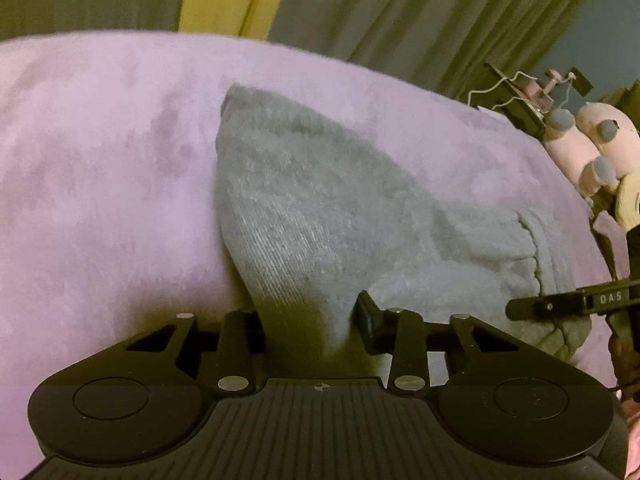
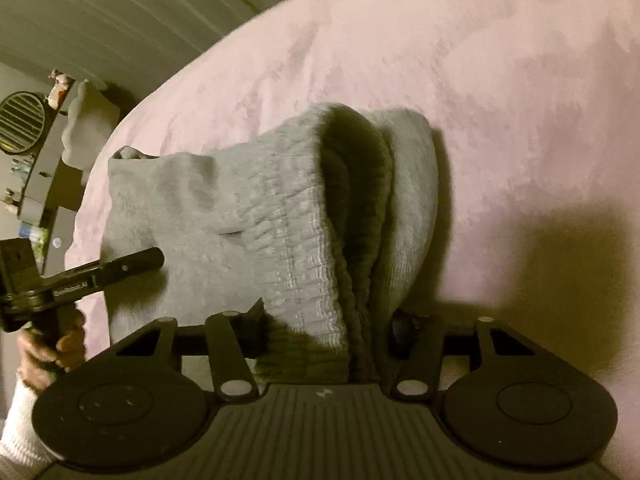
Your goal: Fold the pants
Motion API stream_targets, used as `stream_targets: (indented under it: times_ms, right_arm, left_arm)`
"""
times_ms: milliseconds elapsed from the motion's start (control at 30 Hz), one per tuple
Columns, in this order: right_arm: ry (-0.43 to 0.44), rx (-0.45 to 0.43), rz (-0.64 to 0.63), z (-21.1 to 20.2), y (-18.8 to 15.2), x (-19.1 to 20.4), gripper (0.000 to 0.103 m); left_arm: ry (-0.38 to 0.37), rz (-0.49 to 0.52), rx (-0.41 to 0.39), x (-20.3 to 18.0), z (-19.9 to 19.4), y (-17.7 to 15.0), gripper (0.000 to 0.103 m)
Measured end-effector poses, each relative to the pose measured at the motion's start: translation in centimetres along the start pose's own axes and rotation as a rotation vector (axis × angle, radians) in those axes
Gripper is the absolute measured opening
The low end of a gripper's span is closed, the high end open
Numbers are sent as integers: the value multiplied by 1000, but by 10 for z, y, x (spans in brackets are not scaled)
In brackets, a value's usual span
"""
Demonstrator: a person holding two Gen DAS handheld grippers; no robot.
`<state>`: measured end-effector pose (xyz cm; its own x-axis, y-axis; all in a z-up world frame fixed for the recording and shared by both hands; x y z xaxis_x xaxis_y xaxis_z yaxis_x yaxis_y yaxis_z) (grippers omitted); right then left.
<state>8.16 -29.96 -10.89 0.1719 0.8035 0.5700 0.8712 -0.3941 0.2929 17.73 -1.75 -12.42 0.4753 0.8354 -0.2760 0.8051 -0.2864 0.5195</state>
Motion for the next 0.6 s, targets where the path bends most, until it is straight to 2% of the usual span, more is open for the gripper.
stream_targets:
  times_ms: [167,367,533,600]
  right_arm:
    - [27,-41,3,-15,10,12,51]
    - [6,-142,-25,-33,50,13,51]
    - [3,-189,-30,-24,95,13,51]
    - [-9,-205,-34,-15,109,10,51]
  left_arm:
    - [-12,31,-44,-15,-9,25,37]
    - [-4,-2,-117,-17,4,71,37]
    - [69,11,-160,-15,34,103,37]
    - [96,3,-149,-12,55,109,42]
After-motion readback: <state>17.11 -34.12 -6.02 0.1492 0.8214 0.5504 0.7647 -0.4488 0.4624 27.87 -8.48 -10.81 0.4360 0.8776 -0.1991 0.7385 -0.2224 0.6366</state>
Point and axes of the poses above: each gripper's, at about its wrist camera, not at the fingertips, and z roughly the way its jaws point, x to its left, y to its top, the point moved 5 cm from there along z, roughly the way its jaws point, and after that the axes turned 5 degrees about y, right-handed, at the moved point
